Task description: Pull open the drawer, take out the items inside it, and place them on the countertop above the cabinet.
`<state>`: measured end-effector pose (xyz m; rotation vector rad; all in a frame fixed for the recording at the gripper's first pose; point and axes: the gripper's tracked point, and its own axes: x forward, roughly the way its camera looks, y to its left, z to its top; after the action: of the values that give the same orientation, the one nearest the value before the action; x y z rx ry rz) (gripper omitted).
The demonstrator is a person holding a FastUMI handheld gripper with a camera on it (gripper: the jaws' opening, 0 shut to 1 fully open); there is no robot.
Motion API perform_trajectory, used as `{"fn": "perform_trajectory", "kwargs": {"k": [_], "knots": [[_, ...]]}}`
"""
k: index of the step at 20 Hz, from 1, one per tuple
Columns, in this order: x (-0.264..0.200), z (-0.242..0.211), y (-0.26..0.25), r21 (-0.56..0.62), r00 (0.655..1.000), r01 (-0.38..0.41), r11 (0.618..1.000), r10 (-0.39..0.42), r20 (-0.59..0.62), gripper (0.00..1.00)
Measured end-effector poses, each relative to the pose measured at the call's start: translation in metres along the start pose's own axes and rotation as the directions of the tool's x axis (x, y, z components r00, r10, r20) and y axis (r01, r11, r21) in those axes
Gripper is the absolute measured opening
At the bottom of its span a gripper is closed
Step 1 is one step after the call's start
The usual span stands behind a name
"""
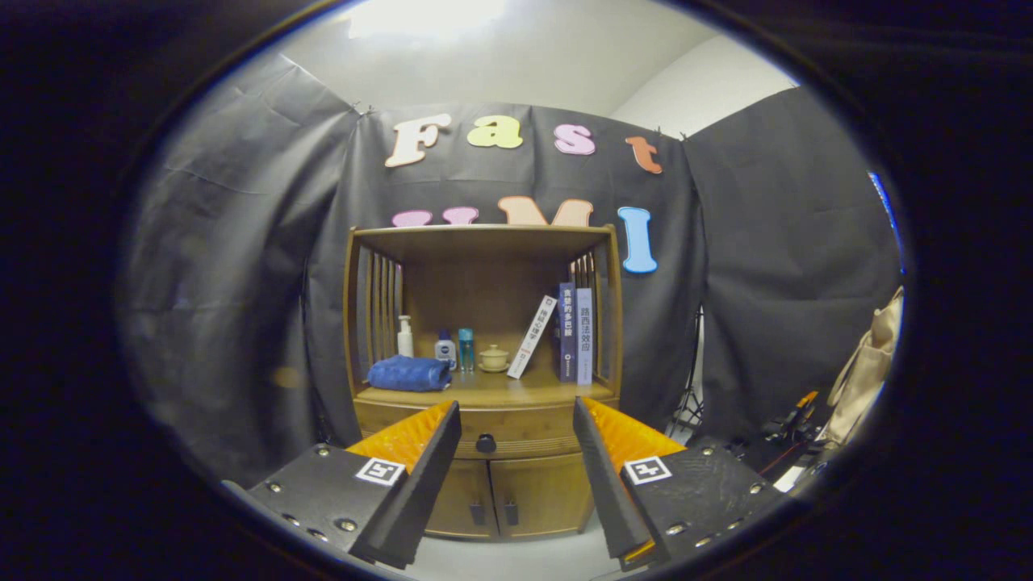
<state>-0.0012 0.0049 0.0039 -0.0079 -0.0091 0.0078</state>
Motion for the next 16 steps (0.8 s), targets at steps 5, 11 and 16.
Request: {"fn": "perform_trajectory", "kwargs": {"k": [5, 11, 16], "knots": [[0.000, 0.000, 0.000, -0.003, 1.000, 0.000, 1.000, 0.000, 0.002, 0.84], [0.006, -0.007, 0.002, 0.000, 1.000, -0.005, 1.000, 0.005, -0.011, 0.84], [0.034, -0.011, 0.018, -0.001, 0.999, -0.042, 0.999, 0.042, 0.013, 0.84]]}}
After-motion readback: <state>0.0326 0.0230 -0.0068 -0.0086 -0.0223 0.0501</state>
